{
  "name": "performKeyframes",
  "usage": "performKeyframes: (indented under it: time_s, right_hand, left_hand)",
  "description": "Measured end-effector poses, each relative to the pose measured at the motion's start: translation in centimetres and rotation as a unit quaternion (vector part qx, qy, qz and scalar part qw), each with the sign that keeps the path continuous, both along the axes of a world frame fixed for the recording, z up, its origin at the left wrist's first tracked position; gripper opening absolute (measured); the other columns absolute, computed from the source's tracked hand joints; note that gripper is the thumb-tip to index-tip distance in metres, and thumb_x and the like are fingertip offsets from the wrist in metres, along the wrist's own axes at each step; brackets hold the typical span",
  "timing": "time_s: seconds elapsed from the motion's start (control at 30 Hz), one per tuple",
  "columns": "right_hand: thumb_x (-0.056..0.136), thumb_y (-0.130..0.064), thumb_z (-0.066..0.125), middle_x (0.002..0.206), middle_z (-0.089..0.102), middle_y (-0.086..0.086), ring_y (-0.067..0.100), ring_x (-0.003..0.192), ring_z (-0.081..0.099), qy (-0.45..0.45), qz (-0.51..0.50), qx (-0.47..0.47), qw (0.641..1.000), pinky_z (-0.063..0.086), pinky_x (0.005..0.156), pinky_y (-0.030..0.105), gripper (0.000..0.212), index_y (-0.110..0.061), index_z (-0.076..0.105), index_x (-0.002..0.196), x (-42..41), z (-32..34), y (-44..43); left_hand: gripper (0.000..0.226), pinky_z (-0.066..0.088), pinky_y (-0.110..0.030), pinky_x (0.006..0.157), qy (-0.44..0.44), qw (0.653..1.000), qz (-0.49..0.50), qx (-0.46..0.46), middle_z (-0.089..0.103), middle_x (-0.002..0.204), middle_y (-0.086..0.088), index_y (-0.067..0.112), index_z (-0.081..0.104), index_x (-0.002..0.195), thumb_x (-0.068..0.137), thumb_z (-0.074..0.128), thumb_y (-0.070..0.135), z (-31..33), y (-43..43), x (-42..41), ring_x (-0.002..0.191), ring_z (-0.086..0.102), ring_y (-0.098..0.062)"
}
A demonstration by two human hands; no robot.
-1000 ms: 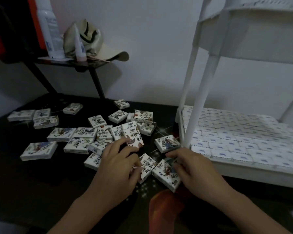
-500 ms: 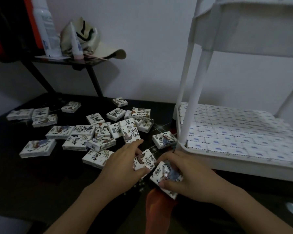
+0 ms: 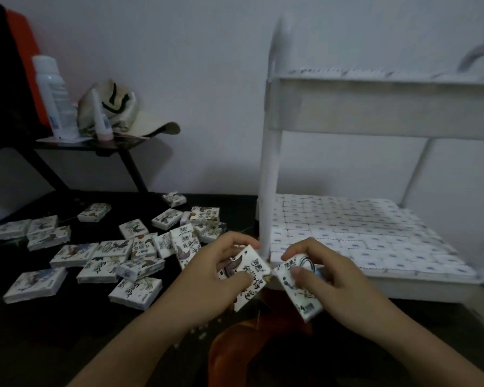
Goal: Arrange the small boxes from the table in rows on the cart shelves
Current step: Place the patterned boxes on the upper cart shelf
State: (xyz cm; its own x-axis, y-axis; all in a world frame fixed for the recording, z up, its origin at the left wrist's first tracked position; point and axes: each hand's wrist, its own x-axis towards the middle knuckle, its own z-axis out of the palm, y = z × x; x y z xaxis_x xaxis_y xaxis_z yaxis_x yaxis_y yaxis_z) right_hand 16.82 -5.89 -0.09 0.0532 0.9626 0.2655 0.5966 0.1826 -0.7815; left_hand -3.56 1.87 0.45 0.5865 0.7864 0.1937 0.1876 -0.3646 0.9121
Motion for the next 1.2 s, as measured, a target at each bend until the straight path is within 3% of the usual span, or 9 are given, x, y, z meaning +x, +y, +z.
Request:
performKeyframes:
  time_s: [0.2,0.27,0.33,0.47,0.53,0.67,0.9,1.0,1.2]
  right_hand:
    - [0.087,-0.02,0.067,0.081,0.071,-0.001,0.011,0.075,0.07,-0.001,-0.069,0.092,0.993,0.056,0.07,0.034,0.013,-0.032,0.064,0.092,4.6,7.3,-3.1]
    - [0.079,-0.026,0.071,0.082,0.073,0.005,0.015,0.077,0.072,0.007,-0.078,0.107,0.991,0.058,0.072,0.038,0.017,-0.016,0.065,0.091,6.6,10.4,-4.3]
    - [0.069,-0.029,0.072,0.082,0.075,0.005,0.015,0.075,0.073,0.016,-0.09,0.123,0.988,0.058,0.068,0.029,0.029,-0.007,0.063,0.086,8.5,13.7,-5.5]
    - [0.068,-0.032,0.069,0.08,0.075,0.001,0.004,0.061,0.063,-0.005,-0.121,0.182,0.976,0.046,0.05,0.018,0.027,-0.01,0.061,0.082,11.9,20.0,-6.9]
    - [0.068,-0.032,0.068,0.08,0.076,0.001,0.006,0.063,0.065,-0.018,-0.144,0.223,0.964,0.05,0.053,0.021,0.028,-0.012,0.061,0.086,13.7,22.7,-6.7]
    - [0.078,-0.026,0.075,0.084,0.073,-0.001,0.013,0.071,0.07,-0.075,-0.238,0.254,0.934,0.058,0.064,0.024,0.026,-0.019,0.061,0.099,18.0,26.5,-4.3]
    - [0.086,-0.022,0.071,0.105,0.065,-0.002,0.019,0.096,0.06,-0.302,-0.321,0.189,0.878,0.051,0.084,0.035,0.02,-0.023,0.059,0.102,22.4,27.2,2.7]
    - [0.087,-0.019,0.068,0.107,0.066,-0.002,0.019,0.093,0.057,-0.364,-0.31,0.152,0.865,0.047,0.081,0.031,0.019,-0.026,0.059,0.102,23.0,26.9,4.5]
    - [0.083,-0.024,0.074,0.096,0.065,-0.011,0.014,0.09,0.062,-0.335,-0.21,0.055,0.917,0.052,0.083,0.031,0.019,-0.036,0.059,0.085,24.2,26.7,5.0]
  left_hand:
    - [0.031,0.052,-0.015,0.079,-0.068,0.987,-0.057,0.136,0.068,0.1,0.012,0.031,0.065,0.105,0.083,0.069,0.01,9.6,-2.1,5.9,0.094,0.065,0.002]
    - [0.029,0.056,-0.018,0.067,-0.103,0.977,-0.08,0.169,0.069,0.097,0.007,0.025,0.064,0.105,0.081,0.072,0.011,13.3,-2.7,7.9,0.086,0.069,-0.003]
    - [0.029,0.059,-0.026,0.062,-0.12,0.97,-0.104,0.185,0.071,0.097,0.001,0.017,0.063,0.105,0.079,0.073,0.011,17.0,-3.3,9.9,0.08,0.072,-0.009]
    - [0.029,0.06,-0.028,0.062,-0.142,0.963,-0.091,0.21,0.072,0.094,-0.001,0.015,0.064,0.105,0.078,0.075,0.012,23.1,-2.4,13.9,0.076,0.073,-0.012]
    - [0.031,0.059,-0.023,0.063,-0.132,0.967,-0.081,0.205,0.072,0.094,0.0,0.018,0.064,0.107,0.079,0.076,0.012,25.8,-1.4,16.0,0.078,0.072,-0.01]
    - [0.028,0.042,-0.006,0.043,-0.072,0.972,-0.061,0.215,0.071,0.095,0.004,0.021,0.068,0.108,0.082,0.074,0.01,29.6,0.8,20.6,0.075,0.066,-0.003]
    - [0.016,0.056,-0.025,0.065,0.009,0.964,-0.018,0.265,0.066,0.1,-0.005,0.016,0.062,0.091,0.082,0.073,0.009,31.2,4.9,28.2,0.088,0.065,-0.015]
    - [0.018,0.06,-0.038,0.078,0.042,0.953,0.004,0.3,0.065,0.102,-0.009,0.016,0.055,0.085,0.083,0.071,0.011,31.2,6.0,30.3,0.091,0.066,-0.023]
    - [0.023,0.06,-0.038,0.076,0.098,0.945,0.014,0.311,0.06,0.109,-0.011,0.01,0.053,0.101,0.083,0.069,0.007,30.8,8.2,32.9,0.092,0.066,-0.027]
